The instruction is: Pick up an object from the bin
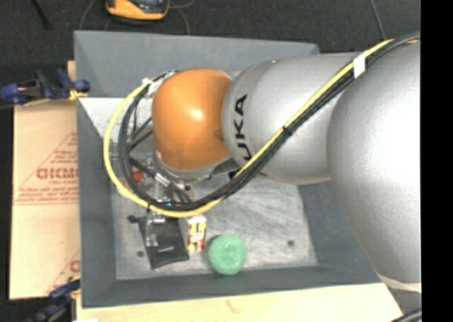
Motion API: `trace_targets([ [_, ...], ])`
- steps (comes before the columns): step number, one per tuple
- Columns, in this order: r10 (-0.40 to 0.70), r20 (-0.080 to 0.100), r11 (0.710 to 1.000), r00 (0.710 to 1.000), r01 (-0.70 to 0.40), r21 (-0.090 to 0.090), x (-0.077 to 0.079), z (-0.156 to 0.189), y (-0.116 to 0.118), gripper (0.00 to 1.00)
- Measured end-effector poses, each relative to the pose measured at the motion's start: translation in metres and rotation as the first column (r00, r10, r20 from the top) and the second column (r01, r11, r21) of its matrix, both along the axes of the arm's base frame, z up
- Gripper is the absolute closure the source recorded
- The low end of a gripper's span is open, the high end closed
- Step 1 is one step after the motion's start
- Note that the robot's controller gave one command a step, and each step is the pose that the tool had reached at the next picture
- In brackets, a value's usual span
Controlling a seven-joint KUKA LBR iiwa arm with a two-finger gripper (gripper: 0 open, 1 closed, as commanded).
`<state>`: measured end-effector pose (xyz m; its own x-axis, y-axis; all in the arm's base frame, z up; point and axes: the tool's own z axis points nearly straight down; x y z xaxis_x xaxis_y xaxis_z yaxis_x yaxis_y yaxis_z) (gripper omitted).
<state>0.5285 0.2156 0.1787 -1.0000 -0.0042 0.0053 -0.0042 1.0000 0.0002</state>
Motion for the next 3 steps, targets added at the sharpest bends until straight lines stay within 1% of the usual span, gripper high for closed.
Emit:
trace_targets([
  [1, -0.004, 0.007, 1.000, 1.000, 0.004, 0.002, 0.002, 0.004, -0.001, 0.00],
  [2, -0.054, 0.004, 0.999, 0.999, 0.054, 0.002, -0.026, -0.106, -0.029, 1.00],
  [3, -0.055, 0.004, 0.998, 0.998, 0.055, 0.002, -0.026, -0.106, -0.029, 1.00],
])
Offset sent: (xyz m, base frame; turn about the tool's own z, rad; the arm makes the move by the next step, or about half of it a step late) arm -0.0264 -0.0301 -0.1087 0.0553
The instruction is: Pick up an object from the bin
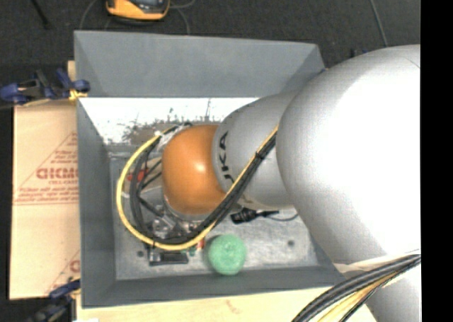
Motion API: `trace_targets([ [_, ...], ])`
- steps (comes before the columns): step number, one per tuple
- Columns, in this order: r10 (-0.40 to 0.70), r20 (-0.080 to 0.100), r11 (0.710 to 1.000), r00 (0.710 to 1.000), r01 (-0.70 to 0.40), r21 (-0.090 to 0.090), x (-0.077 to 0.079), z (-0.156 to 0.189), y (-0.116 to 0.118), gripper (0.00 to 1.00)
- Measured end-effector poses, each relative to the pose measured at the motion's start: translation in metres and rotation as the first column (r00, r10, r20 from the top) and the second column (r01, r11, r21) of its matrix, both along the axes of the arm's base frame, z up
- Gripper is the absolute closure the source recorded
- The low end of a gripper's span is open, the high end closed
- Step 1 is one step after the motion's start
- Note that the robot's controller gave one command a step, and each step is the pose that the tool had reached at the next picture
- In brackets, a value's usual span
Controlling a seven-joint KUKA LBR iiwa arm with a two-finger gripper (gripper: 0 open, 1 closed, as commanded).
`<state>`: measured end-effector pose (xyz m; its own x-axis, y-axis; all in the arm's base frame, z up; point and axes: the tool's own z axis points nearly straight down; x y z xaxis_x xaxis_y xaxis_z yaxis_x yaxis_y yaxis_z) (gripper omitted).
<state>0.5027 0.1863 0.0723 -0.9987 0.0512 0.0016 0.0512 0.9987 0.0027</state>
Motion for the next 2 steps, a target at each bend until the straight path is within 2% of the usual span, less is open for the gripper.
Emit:
trace_targets([
  [1, 0.033, -0.003, 0.999, 0.999, -0.033, -0.005, 0.003, 0.051, -0.005, 1.00],
  [2, 0.049, 0.004, 0.999, 0.999, -0.049, -0.002, -0.005, 0.155, -0.005, 1.00],
])
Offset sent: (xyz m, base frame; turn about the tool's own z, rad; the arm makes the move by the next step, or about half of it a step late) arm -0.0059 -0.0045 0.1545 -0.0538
